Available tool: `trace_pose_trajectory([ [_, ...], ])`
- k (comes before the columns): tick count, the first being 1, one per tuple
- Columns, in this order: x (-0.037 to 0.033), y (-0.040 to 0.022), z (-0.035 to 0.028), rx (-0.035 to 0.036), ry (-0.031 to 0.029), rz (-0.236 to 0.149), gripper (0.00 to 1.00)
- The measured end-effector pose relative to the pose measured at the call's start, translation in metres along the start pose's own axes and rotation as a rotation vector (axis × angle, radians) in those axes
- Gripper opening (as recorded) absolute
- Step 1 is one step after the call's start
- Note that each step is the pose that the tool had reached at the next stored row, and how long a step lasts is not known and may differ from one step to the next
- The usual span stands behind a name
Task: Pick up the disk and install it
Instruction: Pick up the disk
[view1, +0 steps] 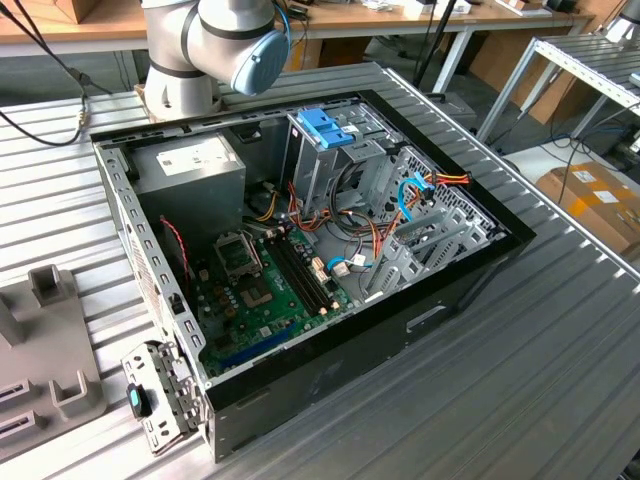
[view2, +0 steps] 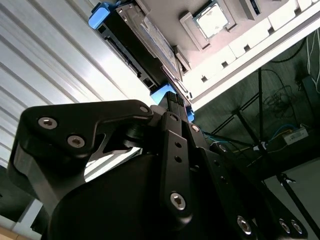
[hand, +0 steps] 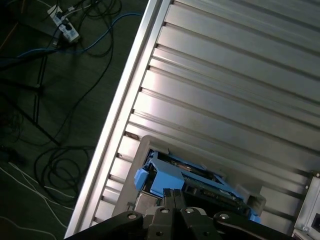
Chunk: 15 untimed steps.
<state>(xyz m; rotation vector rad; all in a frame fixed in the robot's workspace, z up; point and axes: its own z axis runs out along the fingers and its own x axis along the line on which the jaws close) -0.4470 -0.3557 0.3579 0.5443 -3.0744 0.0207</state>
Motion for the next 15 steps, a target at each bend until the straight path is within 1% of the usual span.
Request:
trace_pose_trajectory([
  [3, 0.0000, 0.0000, 0.0000, 0.0009, -0.0004, -0.043, 0.11],
  [6, 0.0000, 0.0000, 0.0000, 0.0023, -0.0010, -0.107, 0.11],
  [14, 0.0000, 0.0000, 0.0000, 0.0042, -0.0019, -0.197, 0.11],
  [15, 0.0000, 0.0000, 0.0000, 0.0046, -0.0020, -0.216, 0.11],
])
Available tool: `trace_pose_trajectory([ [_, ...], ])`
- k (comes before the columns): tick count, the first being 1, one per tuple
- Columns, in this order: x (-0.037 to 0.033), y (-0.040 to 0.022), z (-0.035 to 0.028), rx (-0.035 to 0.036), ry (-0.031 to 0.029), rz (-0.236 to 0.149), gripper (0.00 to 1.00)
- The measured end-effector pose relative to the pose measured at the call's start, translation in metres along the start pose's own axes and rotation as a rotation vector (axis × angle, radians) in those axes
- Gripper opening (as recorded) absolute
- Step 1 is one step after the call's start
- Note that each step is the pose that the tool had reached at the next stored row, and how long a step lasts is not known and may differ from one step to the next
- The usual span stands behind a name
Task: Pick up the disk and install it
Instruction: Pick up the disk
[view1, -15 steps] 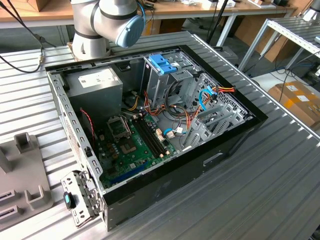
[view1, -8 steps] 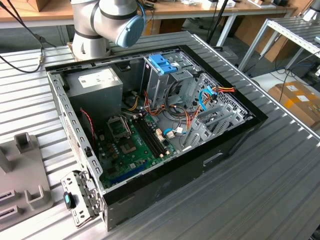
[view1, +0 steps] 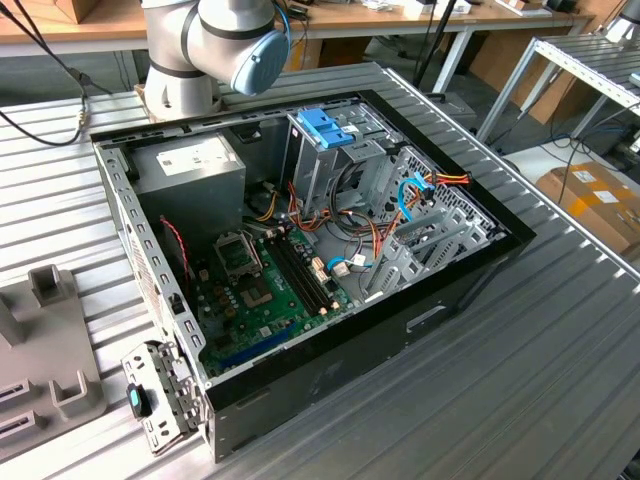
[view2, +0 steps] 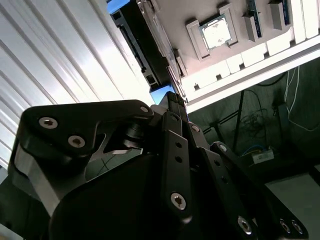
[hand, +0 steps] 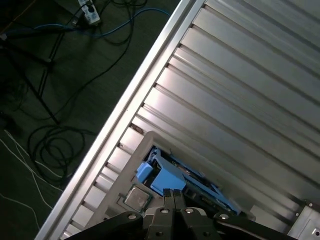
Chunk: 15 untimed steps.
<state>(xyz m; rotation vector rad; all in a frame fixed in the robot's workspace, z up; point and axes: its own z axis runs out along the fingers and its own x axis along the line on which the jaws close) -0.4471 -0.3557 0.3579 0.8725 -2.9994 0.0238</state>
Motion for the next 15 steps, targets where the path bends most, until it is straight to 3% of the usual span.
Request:
trace_pose_trajectory([
  [5, 0.0000, 0.0000, 0.0000, 0.0013, -0.0006, -0.062, 0.11],
  [15, 0.0000, 0.0001, 0.0000, 0.0015, -0.0007, -0.068, 0.11],
])
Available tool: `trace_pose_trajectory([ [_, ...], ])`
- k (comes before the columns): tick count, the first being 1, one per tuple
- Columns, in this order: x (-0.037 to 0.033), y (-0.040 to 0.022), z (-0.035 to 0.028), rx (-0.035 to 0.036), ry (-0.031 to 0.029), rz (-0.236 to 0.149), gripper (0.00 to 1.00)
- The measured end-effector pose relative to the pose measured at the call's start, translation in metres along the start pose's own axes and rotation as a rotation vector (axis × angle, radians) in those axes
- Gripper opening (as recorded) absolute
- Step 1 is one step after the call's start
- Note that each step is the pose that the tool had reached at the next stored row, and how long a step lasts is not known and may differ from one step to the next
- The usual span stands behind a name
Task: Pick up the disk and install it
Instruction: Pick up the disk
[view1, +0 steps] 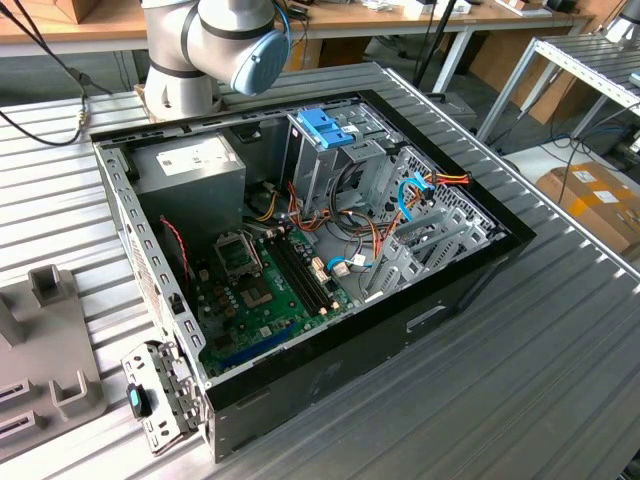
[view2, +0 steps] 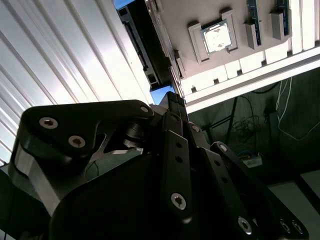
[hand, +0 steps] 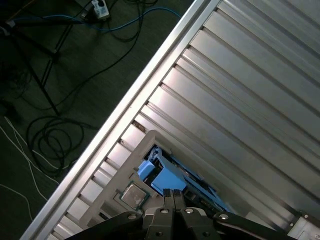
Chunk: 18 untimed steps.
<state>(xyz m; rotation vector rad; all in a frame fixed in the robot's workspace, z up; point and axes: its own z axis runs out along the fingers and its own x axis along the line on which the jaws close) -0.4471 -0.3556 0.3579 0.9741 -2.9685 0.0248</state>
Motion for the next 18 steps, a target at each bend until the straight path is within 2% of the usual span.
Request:
trace_pose_trajectory([
  [18, -0.0001, 0.0001, 0.0000, 0.0007, -0.0003, -0.035, 0.11],
])
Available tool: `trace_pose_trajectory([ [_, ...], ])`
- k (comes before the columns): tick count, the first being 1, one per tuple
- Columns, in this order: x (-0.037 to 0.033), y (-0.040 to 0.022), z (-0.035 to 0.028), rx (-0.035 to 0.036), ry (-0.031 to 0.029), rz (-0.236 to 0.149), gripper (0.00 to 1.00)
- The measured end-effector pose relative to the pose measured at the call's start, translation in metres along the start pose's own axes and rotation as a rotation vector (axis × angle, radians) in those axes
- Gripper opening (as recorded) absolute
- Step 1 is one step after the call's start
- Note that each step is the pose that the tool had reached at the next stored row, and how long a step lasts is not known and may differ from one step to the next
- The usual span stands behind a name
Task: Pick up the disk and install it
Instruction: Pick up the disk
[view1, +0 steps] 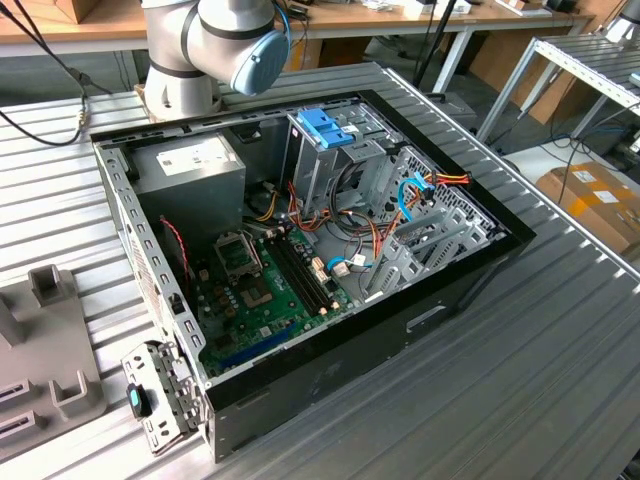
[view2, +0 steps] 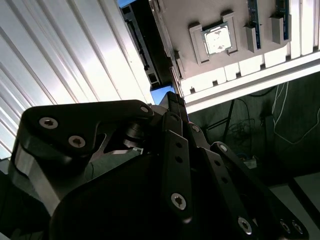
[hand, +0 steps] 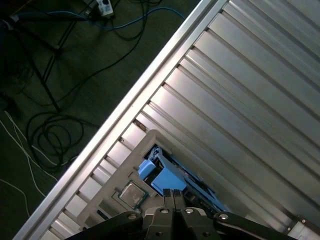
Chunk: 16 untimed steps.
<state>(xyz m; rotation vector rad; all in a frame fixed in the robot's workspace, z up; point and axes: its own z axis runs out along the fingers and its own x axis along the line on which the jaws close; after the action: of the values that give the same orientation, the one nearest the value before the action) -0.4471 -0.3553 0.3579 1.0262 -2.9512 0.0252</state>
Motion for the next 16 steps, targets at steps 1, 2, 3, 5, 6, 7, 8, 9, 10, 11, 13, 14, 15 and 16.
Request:
trace_pose_trajectory([
  [1, 0.0000, 0.0000, 0.0000, 0.0001, -0.0001, -0.001, 0.11],
  [2, 0.0000, 0.0000, 0.0000, 0.0001, -0.0001, -0.002, 0.11],
  [3, 0.0000, 0.0000, 0.0000, 0.0001, -0.0001, -0.003, 0.11],
  [5, 0.0000, 0.0000, 0.0000, 0.0002, -0.0001, -0.007, 0.11],
  [6, 0.0000, 0.0000, 0.0000, 0.0002, -0.0001, -0.008, 0.11],
  [7, 0.0000, 0.0000, 0.0000, 0.0002, -0.0001, -0.009, 0.11],
  [8, 0.0000, 0.0000, 0.0000, 0.0002, -0.0001, -0.010, 0.11],
  [9, 0.0000, 0.0000, 0.0000, 0.0003, -0.0001, -0.011, 0.11],
  [10, 0.0000, 0.0000, 0.0000, 0.0003, -0.0001, -0.012, 0.11],
  [11, 0.0000, 0.0000, 0.0000, 0.0003, -0.0002, -0.015, 0.11],
  [13, 0.0000, 0.0000, 0.0000, 0.0005, -0.0002, -0.021, 0.11],
  [14, 0.0000, 0.0001, 0.0000, 0.0006, -0.0003, -0.027, 0.11],
  [15, 0.0000, 0.0001, 0.0000, 0.0007, -0.0003, -0.032, 0.11],
  [16, -0.0001, 0.0001, 0.0000, 0.0009, -0.0004, -0.038, 0.11],
])
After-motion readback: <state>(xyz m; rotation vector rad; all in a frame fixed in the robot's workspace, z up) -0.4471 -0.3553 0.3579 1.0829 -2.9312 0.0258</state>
